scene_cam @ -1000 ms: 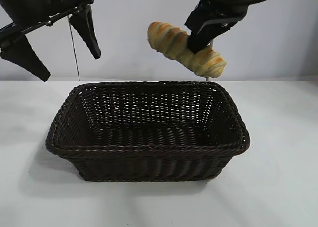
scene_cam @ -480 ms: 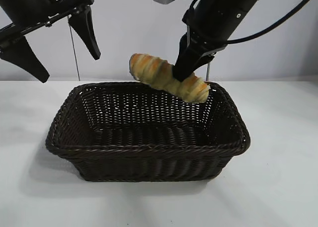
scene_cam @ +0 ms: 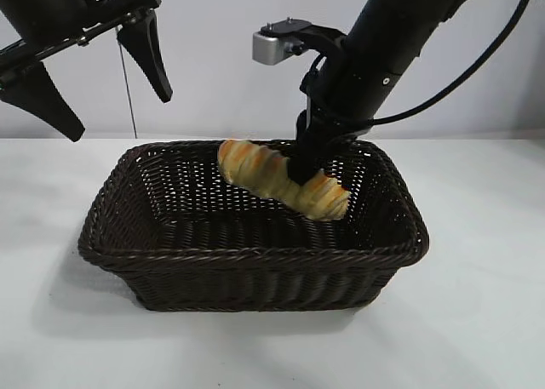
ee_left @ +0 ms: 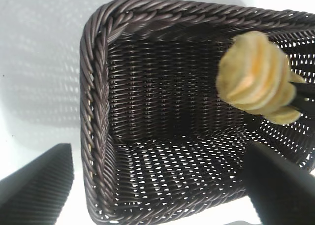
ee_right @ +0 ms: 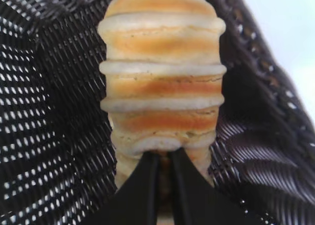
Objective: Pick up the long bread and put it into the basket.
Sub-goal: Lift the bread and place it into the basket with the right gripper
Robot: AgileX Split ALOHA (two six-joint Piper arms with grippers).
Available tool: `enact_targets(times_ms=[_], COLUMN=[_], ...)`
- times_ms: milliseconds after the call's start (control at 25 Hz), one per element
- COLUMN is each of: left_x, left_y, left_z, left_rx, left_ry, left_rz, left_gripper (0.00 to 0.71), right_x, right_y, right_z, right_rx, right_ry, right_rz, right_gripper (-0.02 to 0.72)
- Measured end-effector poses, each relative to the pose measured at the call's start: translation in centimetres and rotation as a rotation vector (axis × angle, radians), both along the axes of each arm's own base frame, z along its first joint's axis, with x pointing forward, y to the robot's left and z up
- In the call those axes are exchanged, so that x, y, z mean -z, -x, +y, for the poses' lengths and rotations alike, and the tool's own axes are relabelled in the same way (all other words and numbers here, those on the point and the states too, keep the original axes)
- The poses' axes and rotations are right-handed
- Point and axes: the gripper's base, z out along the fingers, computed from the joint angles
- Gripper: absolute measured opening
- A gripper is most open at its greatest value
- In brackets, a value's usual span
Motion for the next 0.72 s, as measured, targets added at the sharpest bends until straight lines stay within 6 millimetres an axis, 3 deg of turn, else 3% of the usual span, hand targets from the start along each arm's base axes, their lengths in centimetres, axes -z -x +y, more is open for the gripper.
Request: enact_targets(times_ms=[120,240,320,440,480,560,720], left_x=[0.0,0.0,0.0,0.0,0.0,0.0,0.0], left_y=[-0.1,-0.1,-0.1,-0.1,-0.1,-0.1,-0.1], left_z=[0.0,0.0,0.0,0.0,0.0,0.0,0.0], left_rx=[-0.002,-0.004,-0.005,-0.005,-0.005,-0.005,-0.006], left_ry=[0.001,0.002,0.002,0.002,0.002,0.002,0.002], left_rz=[-0.005,-0.010,-0.012,-0.012,-0.012,-0.012,-0.013], left_gripper=[0.669,0.669,0.669,0.669,0.669,0.669,0.669], right_x=[0.0,0.0,0.0,0.0,0.0,-0.2,-2.1], right_y=[-0.1,-0.1,-0.2,-0.2,-0.2,-0.1,0.2], right_z=[0.0,0.0,0.0,0.0,0.1,0.1,0.0], right_rx=[0.003,0.010,0.018,0.023,0.024,0.035,0.089], right_ry=[-0.002,-0.005,-0.007,-0.010,-0.012,-0.022,-0.059], right_rz=[-0.008,-0.010,-0.011,-0.011,-0.010,-0.008,-0.023], right_gripper=[0.044,0.098,0.218,0.476,0.531,0.596,0.625])
